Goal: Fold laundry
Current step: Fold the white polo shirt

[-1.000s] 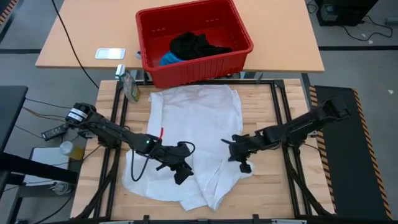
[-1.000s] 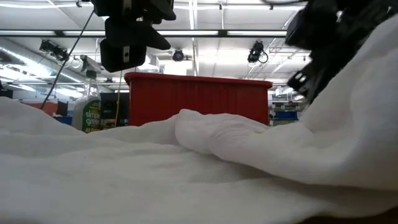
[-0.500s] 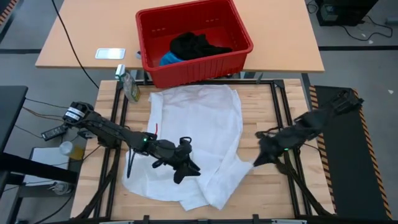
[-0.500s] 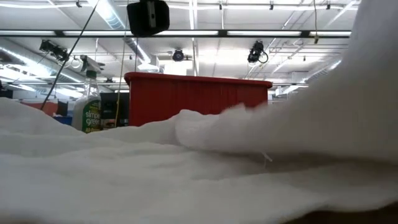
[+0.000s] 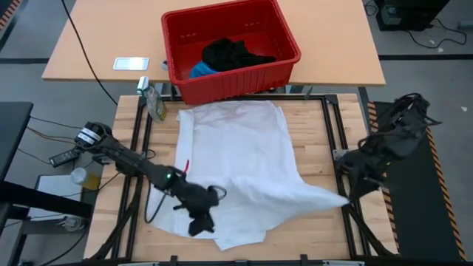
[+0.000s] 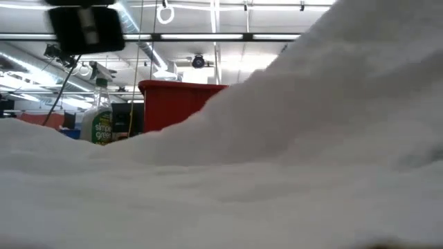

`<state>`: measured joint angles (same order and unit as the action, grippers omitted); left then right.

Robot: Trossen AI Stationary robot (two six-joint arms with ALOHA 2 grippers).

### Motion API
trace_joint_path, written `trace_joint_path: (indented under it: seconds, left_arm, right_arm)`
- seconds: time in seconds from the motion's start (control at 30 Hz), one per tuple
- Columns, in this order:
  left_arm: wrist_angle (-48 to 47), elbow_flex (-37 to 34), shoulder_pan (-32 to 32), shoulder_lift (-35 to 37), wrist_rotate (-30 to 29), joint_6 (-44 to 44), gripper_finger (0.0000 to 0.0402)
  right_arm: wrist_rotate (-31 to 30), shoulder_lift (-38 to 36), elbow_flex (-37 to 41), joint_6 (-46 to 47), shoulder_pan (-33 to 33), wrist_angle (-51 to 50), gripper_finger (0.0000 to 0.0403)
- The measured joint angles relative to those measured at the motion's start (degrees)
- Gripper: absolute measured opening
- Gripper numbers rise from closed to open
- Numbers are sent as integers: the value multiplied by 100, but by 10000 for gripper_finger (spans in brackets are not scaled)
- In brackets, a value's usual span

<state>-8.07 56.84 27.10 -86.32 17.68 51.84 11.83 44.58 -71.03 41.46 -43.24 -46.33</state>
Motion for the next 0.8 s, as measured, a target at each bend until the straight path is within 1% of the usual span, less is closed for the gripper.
trace_joint_path:
  seconds: [0.03, 0.17, 0.33, 0.53, 0.7, 0.73, 0.8]
  left_arm:
    - [-213, -7, 83, 0, -61, -79, 143]
    - [-801, -38, 325, -95, -697, -332, 143]
    - [-908, -203, 528, -442, -809, -254, 143]
    - [-702, -188, 811, -993, -1057, -438, 143]
    - [-525, -195, 1005, -1571, -1317, -446, 143]
    - [-331, -180, 1045, -1653, -1265, -457, 143]
    - [109, -160, 1141, -1823, -958, -536, 143]
  right_arm:
    - [10, -30, -38, 80, -45, -24, 0]
    - [15, -120, -89, 400, -94, -462, 0]
    - [559, -33, -89, 946, -94, -1239, 0]
    - [1026, 195, -89, 1240, -94, -1335, 0]
    - [1076, 381, -89, 1199, -94, -1335, 0]
    - [1076, 402, -89, 1209, -94, -1335, 0]
    - [1081, 447, -89, 1266, -94, -1335, 0]
